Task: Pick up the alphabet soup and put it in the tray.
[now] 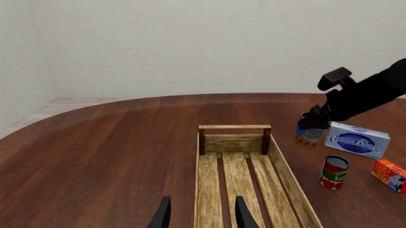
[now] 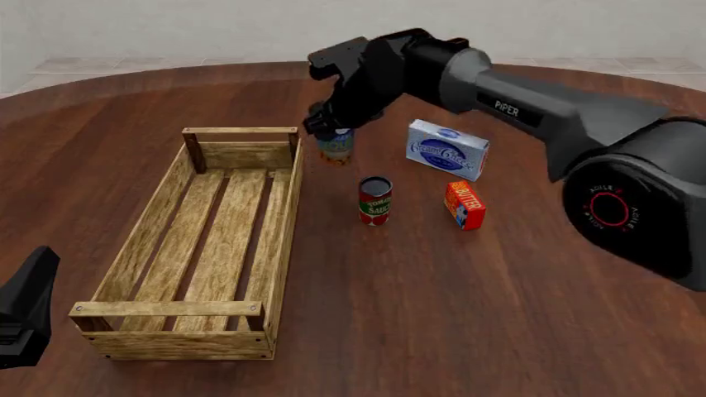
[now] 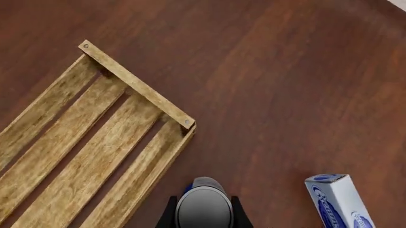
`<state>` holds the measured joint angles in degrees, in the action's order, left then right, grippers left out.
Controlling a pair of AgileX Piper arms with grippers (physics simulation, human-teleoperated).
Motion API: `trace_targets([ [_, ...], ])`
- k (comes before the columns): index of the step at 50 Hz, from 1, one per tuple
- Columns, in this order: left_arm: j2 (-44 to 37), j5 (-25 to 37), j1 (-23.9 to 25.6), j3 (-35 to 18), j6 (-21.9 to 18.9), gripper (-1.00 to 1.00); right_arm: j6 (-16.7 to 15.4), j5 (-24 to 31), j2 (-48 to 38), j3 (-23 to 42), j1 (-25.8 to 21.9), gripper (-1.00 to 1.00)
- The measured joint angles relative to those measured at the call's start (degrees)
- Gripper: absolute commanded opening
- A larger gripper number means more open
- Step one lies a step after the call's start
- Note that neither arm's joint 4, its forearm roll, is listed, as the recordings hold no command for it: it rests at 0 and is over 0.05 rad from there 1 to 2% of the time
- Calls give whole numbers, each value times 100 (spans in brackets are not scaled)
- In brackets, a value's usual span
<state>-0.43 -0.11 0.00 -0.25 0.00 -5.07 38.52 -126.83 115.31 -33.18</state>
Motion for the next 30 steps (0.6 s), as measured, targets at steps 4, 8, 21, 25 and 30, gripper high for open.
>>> trace_targets([
  [4, 0, 0, 0, 0, 0, 100, -93, 58, 273, -82, -89, -100],
  [8, 0, 0, 0, 0, 0, 100, -157, 95, 579, -194, -214, -100],
  [21, 0, 0, 0, 0, 0, 100, -297, 58, 1398, -674, -669, -100],
  [25, 0, 0, 0, 0, 0, 100, -326, 17, 1551, -812, -810, -100],
  [30, 0, 0, 0, 0, 0, 100, -340, -56, 1671, -976, -990, -100],
])
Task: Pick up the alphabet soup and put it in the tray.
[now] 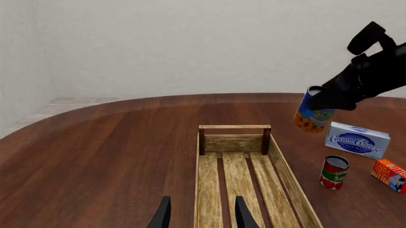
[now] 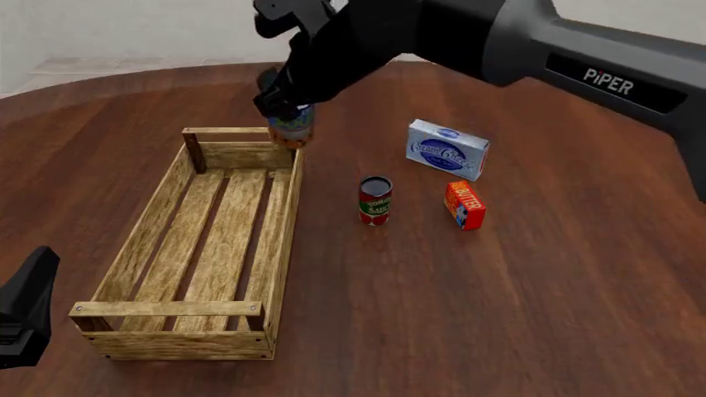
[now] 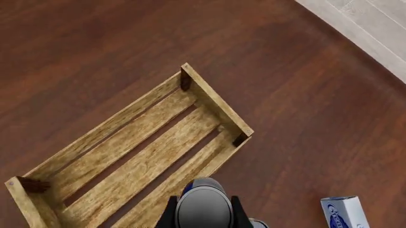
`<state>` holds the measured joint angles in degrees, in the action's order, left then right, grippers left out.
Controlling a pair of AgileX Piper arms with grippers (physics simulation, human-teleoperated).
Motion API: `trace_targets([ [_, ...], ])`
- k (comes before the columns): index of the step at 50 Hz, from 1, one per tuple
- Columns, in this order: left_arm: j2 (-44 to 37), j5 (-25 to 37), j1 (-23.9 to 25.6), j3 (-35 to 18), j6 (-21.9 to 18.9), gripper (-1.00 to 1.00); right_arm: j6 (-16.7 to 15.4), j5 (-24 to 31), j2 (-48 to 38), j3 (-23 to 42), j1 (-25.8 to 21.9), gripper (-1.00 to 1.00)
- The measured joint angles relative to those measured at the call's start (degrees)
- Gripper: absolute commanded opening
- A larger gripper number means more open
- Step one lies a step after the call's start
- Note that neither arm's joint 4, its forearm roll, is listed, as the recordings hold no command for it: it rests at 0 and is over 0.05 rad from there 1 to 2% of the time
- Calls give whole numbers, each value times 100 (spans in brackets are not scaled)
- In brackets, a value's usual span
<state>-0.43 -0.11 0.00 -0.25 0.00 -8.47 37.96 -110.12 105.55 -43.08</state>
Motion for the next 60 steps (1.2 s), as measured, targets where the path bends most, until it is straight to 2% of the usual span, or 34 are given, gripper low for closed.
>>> trace_targets([
  [26, 0, 0, 0, 0, 0, 100, -22, -203, -42, -253, -758, -100],
  [60, 0, 0, 0, 0, 0, 100, -4, -218, -650, -11, -1227, -100],
])
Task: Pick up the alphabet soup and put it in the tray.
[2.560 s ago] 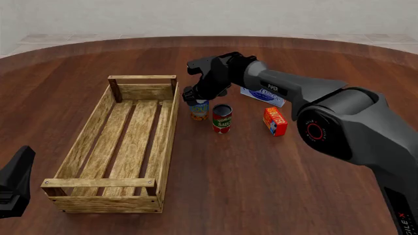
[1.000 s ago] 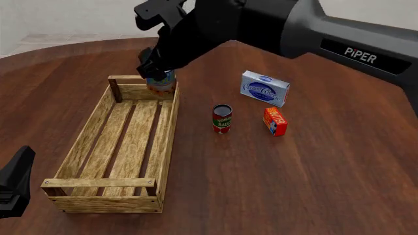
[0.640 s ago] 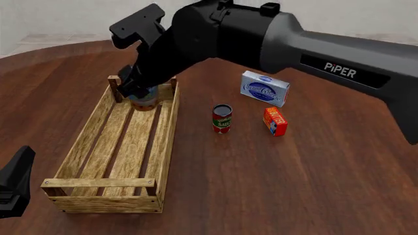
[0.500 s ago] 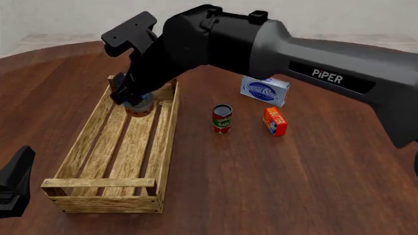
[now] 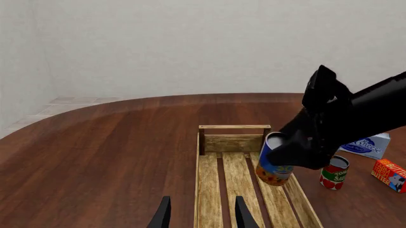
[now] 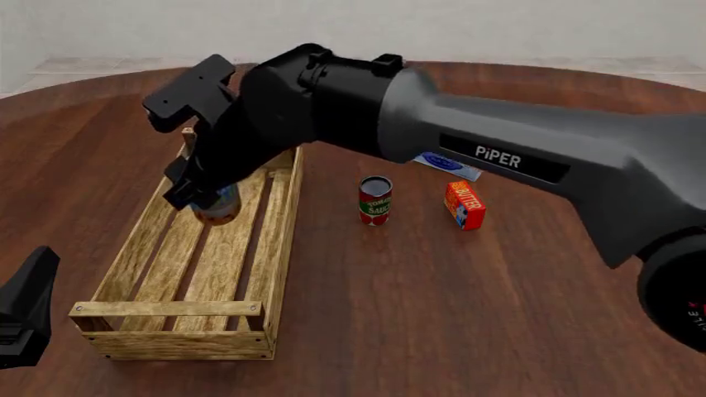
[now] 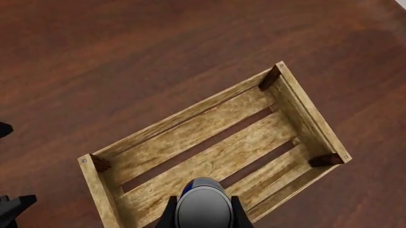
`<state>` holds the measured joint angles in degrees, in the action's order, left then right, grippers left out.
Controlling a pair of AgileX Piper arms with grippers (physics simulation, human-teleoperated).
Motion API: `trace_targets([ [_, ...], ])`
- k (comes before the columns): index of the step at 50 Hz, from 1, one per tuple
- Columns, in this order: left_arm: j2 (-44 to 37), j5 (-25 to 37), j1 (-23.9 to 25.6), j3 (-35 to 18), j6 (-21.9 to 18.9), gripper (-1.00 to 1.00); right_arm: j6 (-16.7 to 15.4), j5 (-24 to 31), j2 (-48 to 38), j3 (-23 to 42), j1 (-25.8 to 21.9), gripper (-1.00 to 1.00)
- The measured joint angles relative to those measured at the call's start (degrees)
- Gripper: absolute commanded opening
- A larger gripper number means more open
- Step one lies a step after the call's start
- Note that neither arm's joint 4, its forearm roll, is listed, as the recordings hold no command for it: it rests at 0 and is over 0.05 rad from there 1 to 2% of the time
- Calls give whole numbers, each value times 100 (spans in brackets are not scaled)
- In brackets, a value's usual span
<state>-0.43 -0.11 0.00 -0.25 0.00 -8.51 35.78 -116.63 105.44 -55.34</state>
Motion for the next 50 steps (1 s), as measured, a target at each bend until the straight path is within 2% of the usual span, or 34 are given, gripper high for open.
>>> trace_targets([
  [50, 0, 0, 0, 0, 0, 100, 115, -362, -447, -344, -19, -100],
])
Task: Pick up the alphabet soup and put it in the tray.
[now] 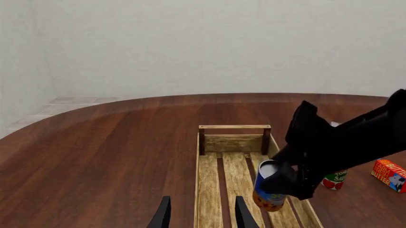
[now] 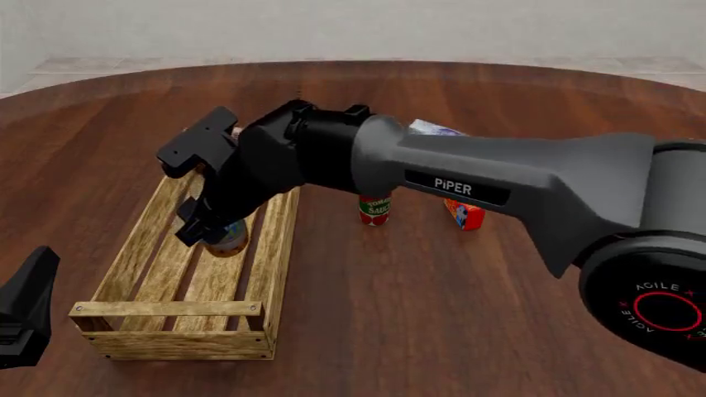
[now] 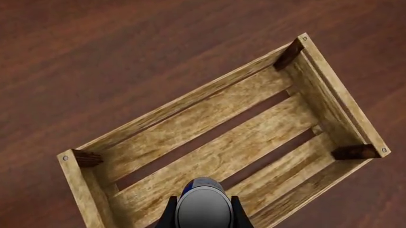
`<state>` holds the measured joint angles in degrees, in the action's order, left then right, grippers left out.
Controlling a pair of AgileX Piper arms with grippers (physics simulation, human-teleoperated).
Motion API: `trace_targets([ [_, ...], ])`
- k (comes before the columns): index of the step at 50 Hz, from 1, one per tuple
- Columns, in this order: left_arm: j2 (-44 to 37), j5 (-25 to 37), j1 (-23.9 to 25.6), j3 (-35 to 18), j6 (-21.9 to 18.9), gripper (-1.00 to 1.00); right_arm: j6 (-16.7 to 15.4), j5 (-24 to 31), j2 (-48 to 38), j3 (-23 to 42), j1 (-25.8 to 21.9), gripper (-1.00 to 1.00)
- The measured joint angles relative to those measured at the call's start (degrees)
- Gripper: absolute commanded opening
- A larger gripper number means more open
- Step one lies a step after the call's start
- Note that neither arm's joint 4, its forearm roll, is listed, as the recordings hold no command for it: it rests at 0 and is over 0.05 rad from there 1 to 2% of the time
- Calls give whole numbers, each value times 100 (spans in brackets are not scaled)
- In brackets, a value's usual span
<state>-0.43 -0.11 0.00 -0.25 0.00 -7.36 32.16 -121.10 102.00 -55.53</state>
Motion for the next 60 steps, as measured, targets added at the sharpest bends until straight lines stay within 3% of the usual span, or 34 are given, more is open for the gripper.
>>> trace_targets([
  [60, 0, 0, 0, 0, 0, 100, 264, -305, -211, -227, 50, -100],
])
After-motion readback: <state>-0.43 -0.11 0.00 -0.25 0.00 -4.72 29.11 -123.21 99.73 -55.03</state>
